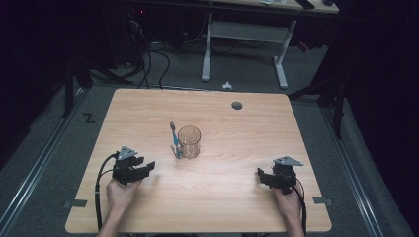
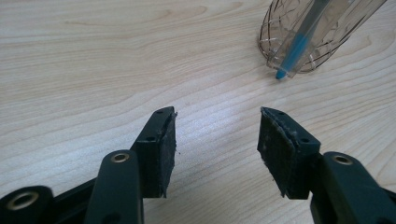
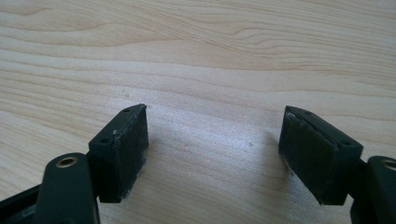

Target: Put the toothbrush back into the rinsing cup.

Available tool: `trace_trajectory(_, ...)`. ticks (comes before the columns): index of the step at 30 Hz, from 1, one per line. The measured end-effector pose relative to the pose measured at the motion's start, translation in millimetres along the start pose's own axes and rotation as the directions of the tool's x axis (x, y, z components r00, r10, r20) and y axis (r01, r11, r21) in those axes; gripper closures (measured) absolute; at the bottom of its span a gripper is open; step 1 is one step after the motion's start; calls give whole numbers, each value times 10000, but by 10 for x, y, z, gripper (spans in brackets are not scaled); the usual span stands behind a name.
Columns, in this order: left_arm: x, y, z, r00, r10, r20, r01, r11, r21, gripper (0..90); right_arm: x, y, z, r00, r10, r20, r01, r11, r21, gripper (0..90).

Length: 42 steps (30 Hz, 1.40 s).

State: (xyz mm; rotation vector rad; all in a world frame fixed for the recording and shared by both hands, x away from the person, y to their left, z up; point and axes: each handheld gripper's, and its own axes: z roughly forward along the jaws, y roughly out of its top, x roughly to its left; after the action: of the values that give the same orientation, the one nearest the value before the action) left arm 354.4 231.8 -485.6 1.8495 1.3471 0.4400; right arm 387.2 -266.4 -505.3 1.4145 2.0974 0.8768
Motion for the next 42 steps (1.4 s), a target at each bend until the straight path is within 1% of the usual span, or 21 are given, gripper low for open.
trace_trajectory(2, -1, -13, 24, 10000, -13, -52, 13, 10000, 21, 468, 0, 0, 0, 10000, 1, 2, -1, 10000, 2, 243)
trace_trajectory(4, -7, -22, 55, 9998, 82, -177, -80, 9999, 136, 467, 0, 0, 0, 10000, 4, 1, -4, 10000, 1, 243)
trace_trajectory(5, -20, -25, 74, 9993, 237, -286, -231, 9995, 199, 468, 0, 0, 0, 10000, 1, 1, -1, 10000, 1, 242)
trace_trajectory(6, -20, -25, 74, 9993, 237, -286, -231, 9995, 199, 468, 0, 0, 0, 10000, 1, 1, -1, 10000, 1, 242)
trace_trajectory(8, -29, -31, 105, 9984, 410, -396, -400, 9989, 255, 467, 0, 0, 0, 10000, 0, 4, 0, 10000, 0, 243)
trace_trajectory(9, -35, -35, 116, 9984, 402, -399, -388, 9986, 345, 467, 0, 0, 0, 10000, 2, 4, -2, 10000, 1, 243)
trace_trajectory(12, -50, -41, 150, 9976, 503, -477, -484, 9980, 410, 467, 0, 0, 0, 10000, 3, 0, -3, 10000, 1, 242)
trace_trajectory(21, -70, -52, 223, 9953, 698, -674, -670, 9968, 443, 467, 0, 0, 0, 10000, 0, 2, 0, 10000, 0, 243)
trace_trajectory(27, -71, -54, 247, 9948, 709, -733, -682, 9969, 389, 467, 0, 0, 0, 10000, 0, -2, 0, 10000, 0, 243)
trace_trajectory(33, -90, -65, 286, 9918, 930, -871, -894, 9950, 450, 466, 0, 0, 0, 10000, -1, 3, 1, 10000, -1, 242)
trace_trajectory(37, -87, -63, 297, 9923, 874, -880, -844, 9957, 371, 466, 0, 0, 0, 10000, 2, 3, -2, 10000, 2, 243)
trace_trajectory(42, -107, -70, 316, 9889, 1081, -1019, -1054, 9939, 317, 462, 0, 0, 0, 10000, -1, 3, 1, 10000, 0, 243)
